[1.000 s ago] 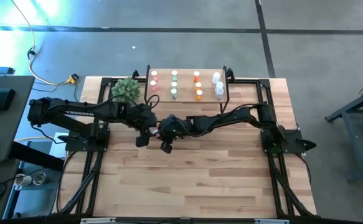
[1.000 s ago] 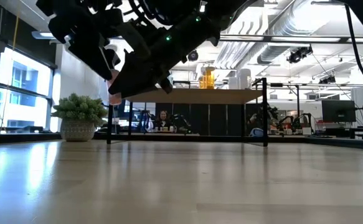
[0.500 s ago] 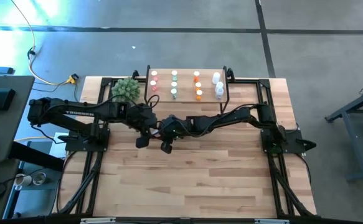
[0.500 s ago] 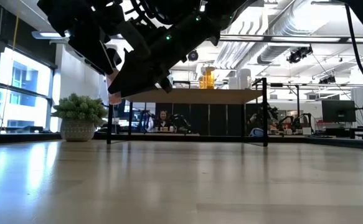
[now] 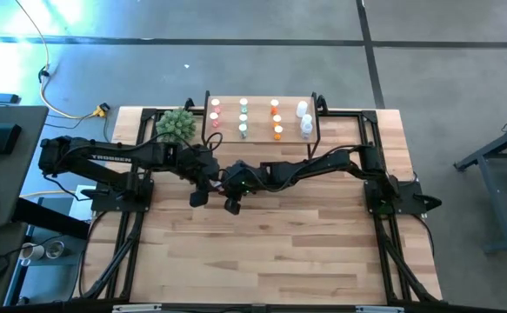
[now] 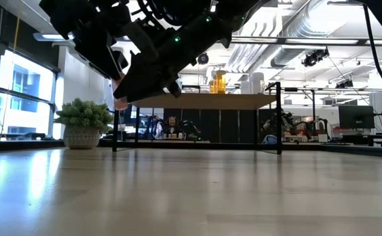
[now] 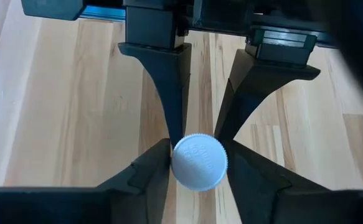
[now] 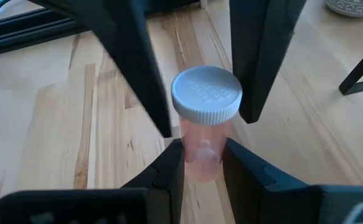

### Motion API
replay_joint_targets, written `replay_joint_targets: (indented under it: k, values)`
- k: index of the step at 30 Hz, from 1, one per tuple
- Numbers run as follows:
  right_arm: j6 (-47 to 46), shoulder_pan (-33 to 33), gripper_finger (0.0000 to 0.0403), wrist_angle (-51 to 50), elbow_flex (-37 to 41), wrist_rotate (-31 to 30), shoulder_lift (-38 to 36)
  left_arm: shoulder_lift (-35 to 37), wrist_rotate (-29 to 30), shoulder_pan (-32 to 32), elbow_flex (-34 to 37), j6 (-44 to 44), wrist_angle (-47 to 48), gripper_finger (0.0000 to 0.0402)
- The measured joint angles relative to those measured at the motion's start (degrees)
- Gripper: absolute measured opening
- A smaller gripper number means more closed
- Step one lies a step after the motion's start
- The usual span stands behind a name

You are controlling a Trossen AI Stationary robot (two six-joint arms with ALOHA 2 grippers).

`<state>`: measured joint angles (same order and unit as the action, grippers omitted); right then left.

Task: Pick and place medicine bottles onto shelf by color
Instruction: Put the pink pill bottle on the shelf aligned with the other pink pill bottles

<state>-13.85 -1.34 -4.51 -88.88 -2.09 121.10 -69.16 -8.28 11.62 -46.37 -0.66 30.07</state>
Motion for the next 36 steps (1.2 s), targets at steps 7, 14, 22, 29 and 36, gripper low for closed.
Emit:
replay_joint_targets:
  k: [7, 14, 22, 29, 36]
  values:
    - [-0.02, 0.00, 0.0081, 0.00, -0.02, 0.02, 0.00, 0.02, 0.09, 0.00, 0.00, -0.03, 0.02, 0.0114]
    - [-0.02, 0.00, 0.0081, -0.06, -0.02, 0.02, 0.00, 0.02, 0.05, 0.00, 0.00, -0.02, 0.03, 0.0121]
    - [-0.53, 0.00, 0.0083, -0.26, -0.04, 0.02, 0.00, 0.02, 0.07, 0.00, 0.00, 0.00, 0.08, 0.0118]
    - [-1.70, 0.07, 0.0151, -0.60, -0.04, -0.46, 0.00, 0.04, 1.59, -0.02, 0.00, -0.03, 0.33, 0.0118]
    - [-2.80, 0.07, 0.0208, -5.76, -0.04, 0.47, -1.20, 0.06, 6.20, -0.04, 0.00, -0.05, 2.58, 0.0118]
